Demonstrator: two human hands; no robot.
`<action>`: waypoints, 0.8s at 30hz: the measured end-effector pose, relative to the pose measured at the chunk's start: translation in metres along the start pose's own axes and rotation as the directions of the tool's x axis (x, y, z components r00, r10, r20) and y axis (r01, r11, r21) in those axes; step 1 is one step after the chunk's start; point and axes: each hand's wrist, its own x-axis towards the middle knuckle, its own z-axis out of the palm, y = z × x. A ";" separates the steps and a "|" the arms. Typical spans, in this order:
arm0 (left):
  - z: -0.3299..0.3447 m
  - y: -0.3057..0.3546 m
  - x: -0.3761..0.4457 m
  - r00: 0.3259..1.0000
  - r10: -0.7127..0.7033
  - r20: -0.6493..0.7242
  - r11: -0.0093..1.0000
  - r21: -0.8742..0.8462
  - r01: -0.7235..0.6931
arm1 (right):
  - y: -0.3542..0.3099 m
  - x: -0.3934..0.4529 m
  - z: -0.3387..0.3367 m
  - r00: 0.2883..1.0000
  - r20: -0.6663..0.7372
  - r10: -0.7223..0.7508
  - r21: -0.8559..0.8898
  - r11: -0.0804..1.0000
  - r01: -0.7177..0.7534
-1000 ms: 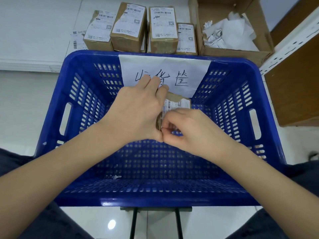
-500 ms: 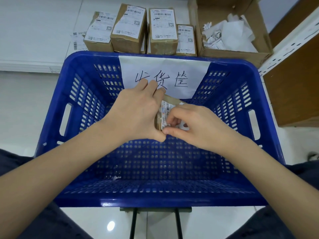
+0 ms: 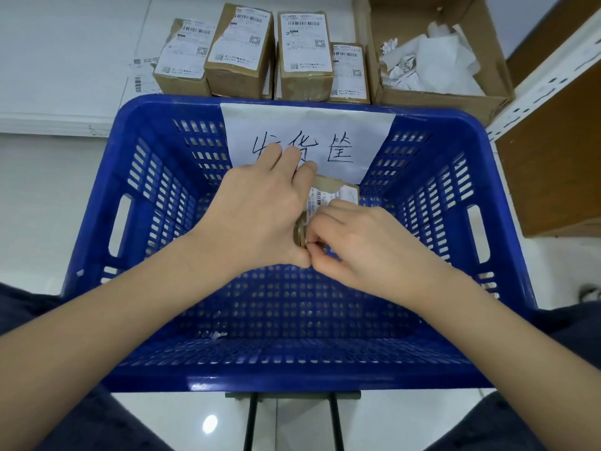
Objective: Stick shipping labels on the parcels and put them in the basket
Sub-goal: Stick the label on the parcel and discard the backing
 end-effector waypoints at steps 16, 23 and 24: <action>0.009 -0.002 -0.002 1.000 0.003 -0.028 0.996 -0.090 -0.006 | 0.008 -0.003 -0.009 0.996 0.057 0.066 0.053 0.996 -0.069; 0.008 -0.002 -0.002 0.999 0.010 -0.036 0.998 -0.055 -0.012 | 0.016 -0.003 -0.012 0.993 0.118 0.005 -0.032 0.999 -0.001; 0.009 -0.002 -0.002 0.999 0.011 -0.047 0.998 -0.055 -0.014 | 0.016 -0.003 -0.011 0.994 0.113 0.000 -0.034 0.999 0.003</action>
